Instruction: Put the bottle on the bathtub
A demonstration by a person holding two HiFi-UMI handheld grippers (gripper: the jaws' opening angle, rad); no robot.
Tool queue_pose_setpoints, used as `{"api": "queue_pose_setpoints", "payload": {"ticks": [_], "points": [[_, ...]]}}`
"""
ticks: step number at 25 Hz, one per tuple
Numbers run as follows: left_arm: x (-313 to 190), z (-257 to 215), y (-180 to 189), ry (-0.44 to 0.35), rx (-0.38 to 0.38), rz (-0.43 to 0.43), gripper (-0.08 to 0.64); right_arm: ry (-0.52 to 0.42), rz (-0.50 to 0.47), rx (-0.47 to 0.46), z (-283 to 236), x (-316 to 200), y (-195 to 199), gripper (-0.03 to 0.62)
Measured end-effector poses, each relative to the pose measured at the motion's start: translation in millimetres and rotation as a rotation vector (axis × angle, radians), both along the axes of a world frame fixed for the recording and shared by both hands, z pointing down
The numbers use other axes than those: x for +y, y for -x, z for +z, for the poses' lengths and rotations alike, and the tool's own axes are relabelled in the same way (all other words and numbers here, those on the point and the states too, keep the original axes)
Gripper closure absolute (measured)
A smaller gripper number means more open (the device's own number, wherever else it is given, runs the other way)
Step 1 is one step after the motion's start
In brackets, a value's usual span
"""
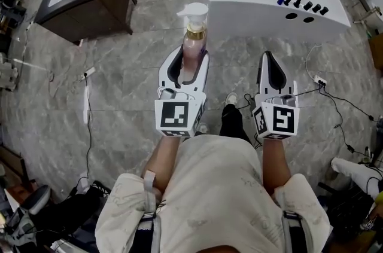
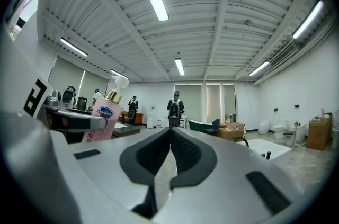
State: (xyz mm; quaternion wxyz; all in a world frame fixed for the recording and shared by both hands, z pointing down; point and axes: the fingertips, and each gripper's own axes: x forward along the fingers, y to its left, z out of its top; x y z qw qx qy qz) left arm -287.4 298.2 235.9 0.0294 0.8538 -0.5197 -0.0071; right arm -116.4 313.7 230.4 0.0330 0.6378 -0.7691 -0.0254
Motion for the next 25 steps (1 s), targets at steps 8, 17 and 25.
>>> {"api": "queue_pose_setpoints", "payload": {"ticks": [8,17,25], "points": [[-29,4,-5,0.001,-0.019,-0.04,0.351,0.012,-0.031,-0.029,12,-37,-9,0.601],[-97,8,-43,0.029,-0.061,-0.041,0.351,0.042,-0.047,-0.078,29,-114,-44,0.601],[-166,11,-96,0.06,-0.092,-0.027,0.351,0.069,-0.036,-0.109,33,-184,-95,0.601]]}}
